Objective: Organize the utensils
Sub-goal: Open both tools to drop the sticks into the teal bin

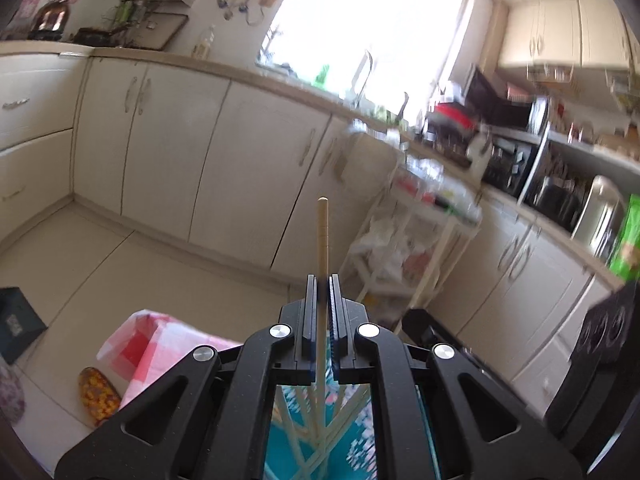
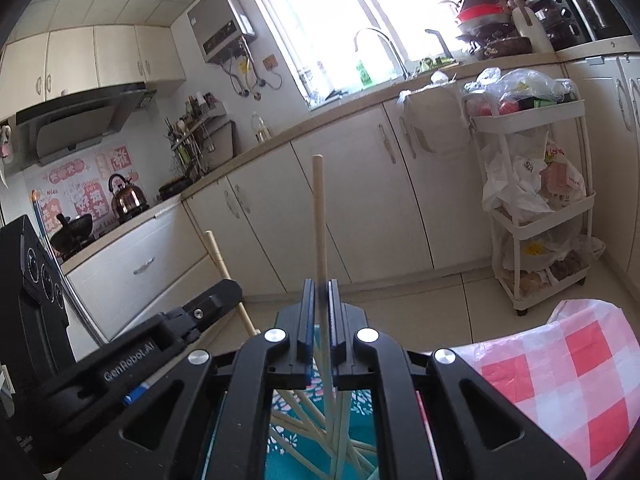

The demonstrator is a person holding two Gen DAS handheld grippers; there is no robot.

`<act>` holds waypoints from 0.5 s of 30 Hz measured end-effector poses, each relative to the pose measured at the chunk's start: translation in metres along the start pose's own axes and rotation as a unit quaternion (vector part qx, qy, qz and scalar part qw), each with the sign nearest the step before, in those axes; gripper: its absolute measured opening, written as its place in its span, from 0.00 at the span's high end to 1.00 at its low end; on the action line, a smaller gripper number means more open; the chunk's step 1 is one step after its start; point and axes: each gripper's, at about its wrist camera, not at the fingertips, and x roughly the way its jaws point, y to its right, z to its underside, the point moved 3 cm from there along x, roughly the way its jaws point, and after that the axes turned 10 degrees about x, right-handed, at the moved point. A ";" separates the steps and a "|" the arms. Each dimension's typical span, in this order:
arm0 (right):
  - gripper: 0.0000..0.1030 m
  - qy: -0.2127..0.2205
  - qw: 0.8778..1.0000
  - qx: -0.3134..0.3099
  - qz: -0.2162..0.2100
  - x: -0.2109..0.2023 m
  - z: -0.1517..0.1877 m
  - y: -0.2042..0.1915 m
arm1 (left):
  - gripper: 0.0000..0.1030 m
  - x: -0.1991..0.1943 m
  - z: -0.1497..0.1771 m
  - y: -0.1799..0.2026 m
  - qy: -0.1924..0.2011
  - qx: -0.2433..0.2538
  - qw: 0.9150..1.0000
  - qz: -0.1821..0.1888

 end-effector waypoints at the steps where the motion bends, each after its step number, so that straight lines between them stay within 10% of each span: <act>1: 0.82 -0.017 1.000 -0.006 0.005 0.004 0.003 0.000 | 0.96 0.005 0.004 0.003 -0.023 0.016 1.000 -0.001; 6: 0.59 -0.007 1.000 -0.009 0.025 -0.014 0.006 0.001 | 0.91 -0.004 0.013 0.005 -0.055 0.040 0.997 -0.022; 15: 0.37 0.020 0.999 -0.013 0.043 -0.085 0.008 -0.016 | 0.46 -0.077 0.028 0.006 -0.057 0.056 0.995 -0.058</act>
